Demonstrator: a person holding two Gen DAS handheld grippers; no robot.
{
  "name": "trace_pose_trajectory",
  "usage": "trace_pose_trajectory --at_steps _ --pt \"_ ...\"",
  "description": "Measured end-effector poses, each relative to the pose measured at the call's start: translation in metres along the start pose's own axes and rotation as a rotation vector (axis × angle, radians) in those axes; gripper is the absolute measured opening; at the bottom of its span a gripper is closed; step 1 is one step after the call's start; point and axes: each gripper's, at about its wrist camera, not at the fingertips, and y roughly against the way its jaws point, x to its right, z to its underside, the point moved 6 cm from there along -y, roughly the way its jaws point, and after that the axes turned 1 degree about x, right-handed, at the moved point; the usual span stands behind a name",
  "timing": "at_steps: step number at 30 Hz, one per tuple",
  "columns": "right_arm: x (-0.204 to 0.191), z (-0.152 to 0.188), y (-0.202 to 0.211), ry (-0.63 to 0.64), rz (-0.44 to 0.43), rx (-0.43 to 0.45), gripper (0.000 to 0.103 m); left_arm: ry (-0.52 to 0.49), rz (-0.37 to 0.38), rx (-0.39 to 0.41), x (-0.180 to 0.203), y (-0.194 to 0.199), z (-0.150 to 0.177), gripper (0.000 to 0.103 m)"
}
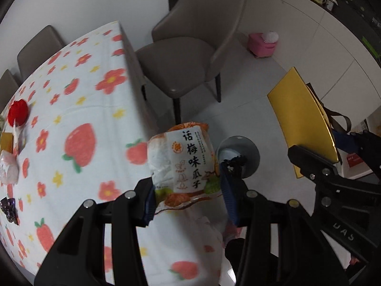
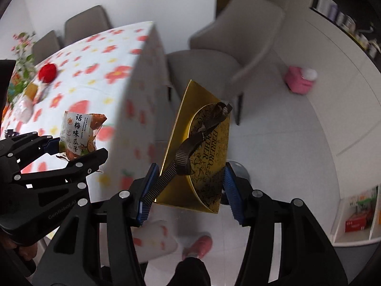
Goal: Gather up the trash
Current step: 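Carry the seed snack bag and gold gift box over the grey trash bin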
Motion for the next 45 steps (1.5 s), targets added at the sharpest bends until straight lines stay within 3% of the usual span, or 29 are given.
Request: trace_pose_trajectory --at_steps 4,8,14,21,29,39,45 --pt "0.067 0.017 -0.003 -0.059 0.027 -0.025 0.052 -0.049 0.041 -0.026 0.067 -0.021 -0.008 0.047" --pt "0.108 0.031 -0.011 -0.072 0.022 -0.036 0.052 -0.094 0.072 -0.059 0.116 -0.047 -0.012 0.047" --pt "0.137 0.052 -0.047 -0.099 0.018 -0.068 0.052 -0.174 0.09 -0.129 0.148 -0.102 -0.01 0.047" --pt "0.154 0.072 -0.121 -0.149 0.029 -0.13 0.052 -0.254 0.106 -0.181 0.155 -0.185 -0.004 0.047" --pt "0.167 0.101 -0.214 -0.149 0.029 -0.2 0.052 -0.297 0.06 -0.226 0.149 -0.278 0.01 0.047" --pt "0.169 0.13 -0.319 -0.11 0.013 -0.273 0.052 -0.18 -0.027 -0.3 0.125 -0.351 0.021 0.047" --pt "0.165 0.136 -0.352 -0.078 -0.01 -0.297 0.053 -0.115 -0.044 -0.336 0.114 -0.381 0.022 0.047"
